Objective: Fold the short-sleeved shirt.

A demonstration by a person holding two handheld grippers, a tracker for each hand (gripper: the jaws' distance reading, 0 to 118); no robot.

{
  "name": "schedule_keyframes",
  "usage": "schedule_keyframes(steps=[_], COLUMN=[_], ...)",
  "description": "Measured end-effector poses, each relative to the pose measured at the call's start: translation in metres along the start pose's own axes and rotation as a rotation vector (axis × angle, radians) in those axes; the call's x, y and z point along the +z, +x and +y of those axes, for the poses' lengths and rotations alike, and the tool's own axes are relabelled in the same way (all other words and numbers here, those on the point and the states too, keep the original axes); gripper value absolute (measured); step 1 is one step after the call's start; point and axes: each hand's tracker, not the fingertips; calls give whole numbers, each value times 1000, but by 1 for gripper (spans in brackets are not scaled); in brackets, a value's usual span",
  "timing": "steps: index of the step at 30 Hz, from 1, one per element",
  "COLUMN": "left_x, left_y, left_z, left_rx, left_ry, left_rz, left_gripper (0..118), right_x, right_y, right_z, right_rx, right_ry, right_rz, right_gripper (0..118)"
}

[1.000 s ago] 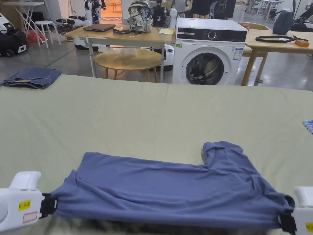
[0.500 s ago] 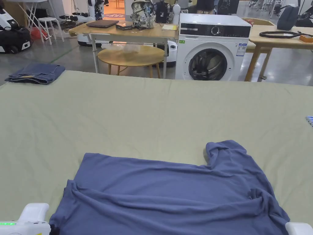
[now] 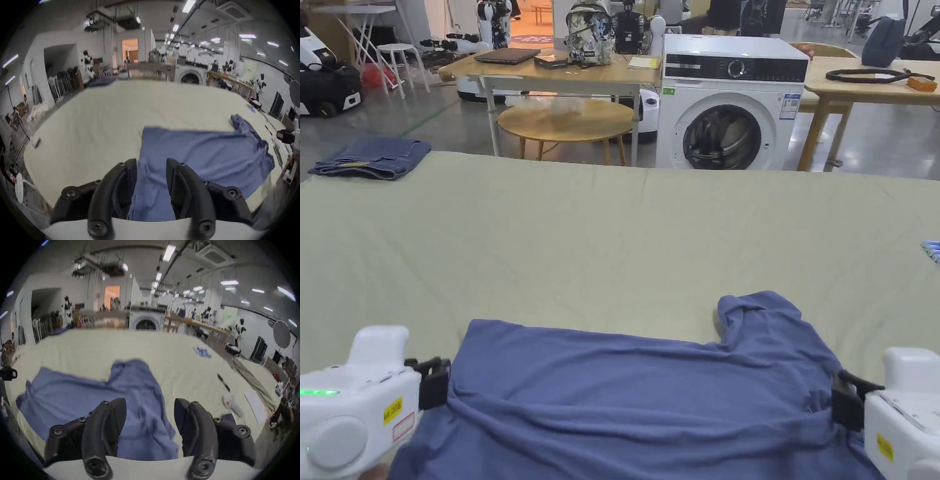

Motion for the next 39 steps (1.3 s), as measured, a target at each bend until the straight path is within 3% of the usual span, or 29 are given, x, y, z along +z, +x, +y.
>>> schedule_keyframes(steps=[3, 6, 8, 12, 17, 29, 30, 31, 32, 35, 39], left_x=[-1, 4, 17, 19, -11, -159, -173, -183, -195, -217, -243], left_y=[12, 26, 40, 44, 33, -18, -21, -24, -25, -20, -16], left_z=[13, 24, 35, 45, 62, 114, 116, 118, 119, 108, 93], left_rx=[-27, -53, -58, -53, -73, 50, 71, 80, 78, 58, -15], left_ry=[162, 283, 343, 414, 352, -258, -316, -375, -425, -521, -605], left_rz=[24, 61, 82, 74, 78, -111, -133, -156, -140, -116, -31], left_gripper=[32, 7, 0, 0, 0, 0, 6, 32, 40, 47, 47], right_x=[5, 8, 10, 13, 3, -35, -37, -39, -42, -47, -50], right_y=[-19, -39, -48, -61, -70, -65, -62, -61, -59, -50, -43], right_z=[14, 25, 31, 42, 49, 48, 47, 46, 44, 38, 33], right_rx=[-55, -45, -48, -38, -44, -30, -26, -21, -15, -5, -8], right_ry=[148, 265, 323, 373, 395, 279, 265, 253, 242, 219, 181], right_rz=[18, 13, 24, 54, 65, 74, 73, 70, 64, 51, 31], right_gripper=[59, 11, 4, 0, 0, 0, 0, 0, 0, 0, 0])
